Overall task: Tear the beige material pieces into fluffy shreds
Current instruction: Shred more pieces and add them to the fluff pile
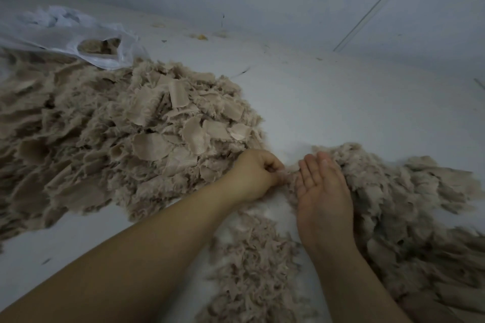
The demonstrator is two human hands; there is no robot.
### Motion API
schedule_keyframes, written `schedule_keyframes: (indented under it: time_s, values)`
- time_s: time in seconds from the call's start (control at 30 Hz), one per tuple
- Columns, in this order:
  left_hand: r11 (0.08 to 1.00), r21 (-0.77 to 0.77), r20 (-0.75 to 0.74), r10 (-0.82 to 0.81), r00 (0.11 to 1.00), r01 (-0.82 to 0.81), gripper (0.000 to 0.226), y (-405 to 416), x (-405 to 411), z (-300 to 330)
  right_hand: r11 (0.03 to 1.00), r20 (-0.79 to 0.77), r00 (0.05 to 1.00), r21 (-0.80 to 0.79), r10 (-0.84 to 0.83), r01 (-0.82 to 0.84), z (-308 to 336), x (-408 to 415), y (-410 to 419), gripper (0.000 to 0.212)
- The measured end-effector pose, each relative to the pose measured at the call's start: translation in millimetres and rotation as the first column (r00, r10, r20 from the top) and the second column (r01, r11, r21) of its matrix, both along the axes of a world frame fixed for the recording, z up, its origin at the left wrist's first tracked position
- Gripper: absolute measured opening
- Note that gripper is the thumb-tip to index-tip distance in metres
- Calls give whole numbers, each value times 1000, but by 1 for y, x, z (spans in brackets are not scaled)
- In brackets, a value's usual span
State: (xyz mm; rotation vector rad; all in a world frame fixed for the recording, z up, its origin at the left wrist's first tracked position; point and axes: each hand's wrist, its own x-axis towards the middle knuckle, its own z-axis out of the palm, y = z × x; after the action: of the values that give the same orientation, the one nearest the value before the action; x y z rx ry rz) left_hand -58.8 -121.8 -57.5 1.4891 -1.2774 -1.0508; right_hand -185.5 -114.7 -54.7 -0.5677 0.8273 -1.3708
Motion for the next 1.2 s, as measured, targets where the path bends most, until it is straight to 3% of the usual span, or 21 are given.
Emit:
schedule_keyframes:
  time_s: [0.13, 0.2, 0.27, 0.4, 0.53, 0.67, 0.8, 0.9, 1.03, 1.2]
  values:
    - [999, 31, -295, -34, 955, 45, 9, 17, 11, 8, 1000, -17, 1000, 2, -26, 26, -4, 1, 0, 23]
    - [996, 18, -497, -64, 866, 84, 8, 25, 16, 10, 999, -41, 998, 8, -53, 53, -6, 1, -2, 25]
    - [992, -1, -590, -100, 801, 123, 7, 31, 18, 11, 998, -67, 995, 4, -68, 68, -9, 1, -5, 28]
    - [996, -1, -602, -72, 796, 89, 21, 37, 18, 6, 997, -221, 974, -67, -41, 27, -15, 0, -3, 26]
    - [998, -20, -593, -64, 802, 65, 12, 36, 17, 6, 982, -300, 949, -124, 101, -143, -14, -1, 0, 24]
    - [999, 7, -596, -28, 803, 40, 18, 35, 15, 5, 972, -408, 907, -147, 109, -183, -15, 0, 0, 33]
    - [999, 5, -644, -28, 765, 40, 18, 35, 17, 5, 962, -401, 903, -147, 154, -230, -15, -1, -1, 40]
    - [999, 4, -629, -27, 777, 38, 14, 35, 16, 4, 957, -420, 896, -171, 144, -234, -13, 1, 1, 26]
    - [998, -12, -508, -65, 859, 68, 10, 36, 12, 1, 963, -408, 904, -164, 130, -212, -13, -1, 1, 9]
    - [997, 4, -483, -68, 873, 80, 11, 38, 14, 0, 979, -373, 924, -142, 82, -145, -13, -2, 1, 20]
